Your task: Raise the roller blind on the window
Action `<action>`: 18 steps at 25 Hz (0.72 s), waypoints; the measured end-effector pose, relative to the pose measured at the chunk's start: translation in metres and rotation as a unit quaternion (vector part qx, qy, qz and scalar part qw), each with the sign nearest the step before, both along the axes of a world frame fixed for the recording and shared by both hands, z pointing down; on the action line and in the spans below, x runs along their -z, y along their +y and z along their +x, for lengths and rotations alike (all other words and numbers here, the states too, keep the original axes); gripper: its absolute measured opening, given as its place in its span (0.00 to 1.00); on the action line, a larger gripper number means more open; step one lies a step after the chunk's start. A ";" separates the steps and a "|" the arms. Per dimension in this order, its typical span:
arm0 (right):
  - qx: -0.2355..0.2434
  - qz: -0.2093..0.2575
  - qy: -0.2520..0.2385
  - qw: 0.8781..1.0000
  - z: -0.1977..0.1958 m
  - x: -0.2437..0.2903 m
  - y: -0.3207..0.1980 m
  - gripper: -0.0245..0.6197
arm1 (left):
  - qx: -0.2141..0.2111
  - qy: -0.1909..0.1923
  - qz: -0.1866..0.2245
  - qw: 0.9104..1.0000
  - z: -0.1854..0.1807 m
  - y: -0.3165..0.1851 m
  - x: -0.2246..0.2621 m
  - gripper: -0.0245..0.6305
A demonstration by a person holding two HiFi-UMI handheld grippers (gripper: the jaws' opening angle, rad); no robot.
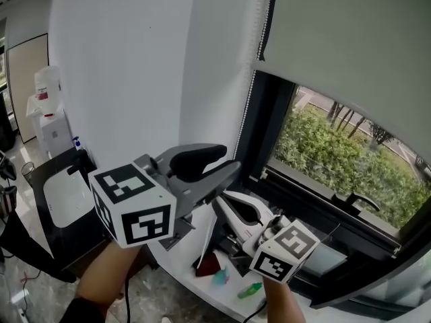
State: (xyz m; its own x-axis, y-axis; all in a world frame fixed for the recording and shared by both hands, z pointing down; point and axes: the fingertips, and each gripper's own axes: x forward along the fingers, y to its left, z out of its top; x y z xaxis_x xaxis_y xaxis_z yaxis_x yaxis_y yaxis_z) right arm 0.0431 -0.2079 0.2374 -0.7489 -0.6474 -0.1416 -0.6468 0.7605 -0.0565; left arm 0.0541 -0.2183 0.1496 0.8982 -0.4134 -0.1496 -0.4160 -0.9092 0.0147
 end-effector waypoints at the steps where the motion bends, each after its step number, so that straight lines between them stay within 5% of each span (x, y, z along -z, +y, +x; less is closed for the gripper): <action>1: -0.002 -0.001 0.000 1.000 0.000 -0.003 0.000 0.05 | 0.002 0.001 0.002 1.000 0.001 0.000 0.003 0.26; 6: 0.003 -0.010 -0.006 1.000 0.004 -0.013 0.003 0.05 | 0.013 0.008 0.019 1.000 0.003 -0.002 0.013 0.25; 9: 0.003 -0.012 0.001 1.000 0.003 -0.015 0.002 0.05 | 0.028 0.005 0.032 0.999 0.003 -0.006 0.019 0.14; 18: -0.003 -0.039 0.030 0.999 0.014 -0.041 -0.006 0.05 | 0.021 -0.051 0.014 0.998 0.016 -0.008 -0.004 0.05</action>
